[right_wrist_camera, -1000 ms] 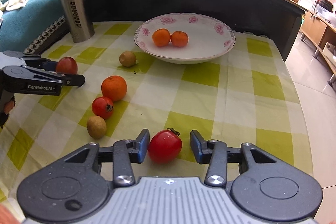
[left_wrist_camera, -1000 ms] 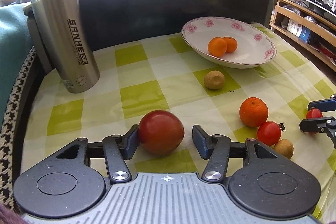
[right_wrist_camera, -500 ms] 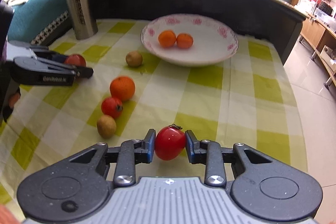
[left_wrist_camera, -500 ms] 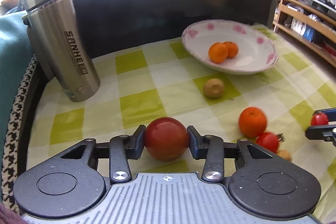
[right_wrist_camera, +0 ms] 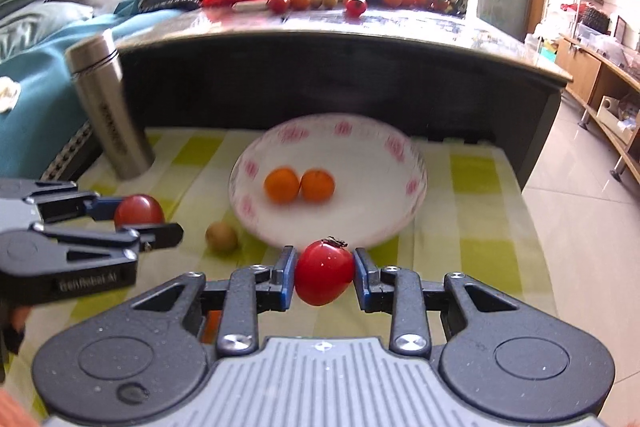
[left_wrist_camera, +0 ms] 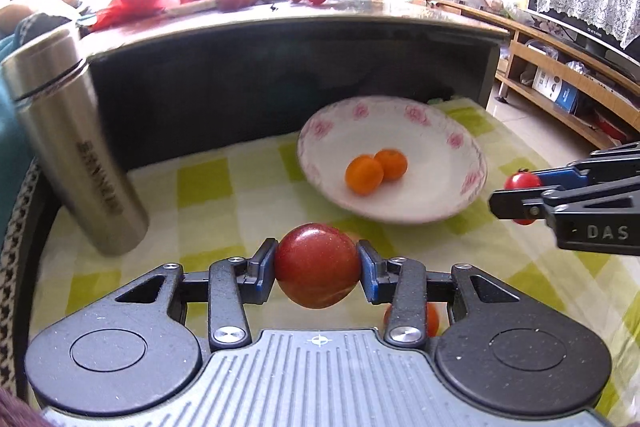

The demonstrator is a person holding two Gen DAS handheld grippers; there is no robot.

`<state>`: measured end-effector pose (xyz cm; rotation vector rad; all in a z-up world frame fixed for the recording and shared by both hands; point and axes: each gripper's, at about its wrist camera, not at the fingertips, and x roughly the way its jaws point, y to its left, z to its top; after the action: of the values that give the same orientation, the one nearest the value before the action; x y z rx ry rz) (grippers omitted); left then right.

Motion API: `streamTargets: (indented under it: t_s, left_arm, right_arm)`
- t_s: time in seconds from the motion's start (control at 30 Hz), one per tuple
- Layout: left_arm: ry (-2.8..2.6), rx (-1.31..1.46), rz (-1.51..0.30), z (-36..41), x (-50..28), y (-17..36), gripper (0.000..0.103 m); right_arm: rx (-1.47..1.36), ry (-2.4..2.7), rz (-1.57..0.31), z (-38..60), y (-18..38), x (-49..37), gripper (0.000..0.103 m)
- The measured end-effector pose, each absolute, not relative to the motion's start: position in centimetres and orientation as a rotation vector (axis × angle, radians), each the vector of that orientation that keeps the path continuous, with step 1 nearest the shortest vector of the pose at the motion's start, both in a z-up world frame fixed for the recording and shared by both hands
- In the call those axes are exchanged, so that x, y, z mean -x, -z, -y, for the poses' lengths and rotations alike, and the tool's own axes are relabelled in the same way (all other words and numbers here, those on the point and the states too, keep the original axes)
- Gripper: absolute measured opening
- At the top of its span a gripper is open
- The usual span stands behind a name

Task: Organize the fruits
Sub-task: 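Carry both fruits into the white bowl and open both tools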

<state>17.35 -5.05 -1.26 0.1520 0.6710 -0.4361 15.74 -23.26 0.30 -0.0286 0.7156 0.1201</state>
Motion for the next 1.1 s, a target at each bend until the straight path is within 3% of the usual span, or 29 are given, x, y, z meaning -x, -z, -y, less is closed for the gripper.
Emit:
streamTargets:
  t_s: [1.1]
  left_arm:
    - [0.450, -0.191, -0.644, 10.7, -24.6, 2.2, 0.051]
  right_arm:
    - [0.028, -0.120, -0.701, 24.9, 3.1, -23.8, 0.036]
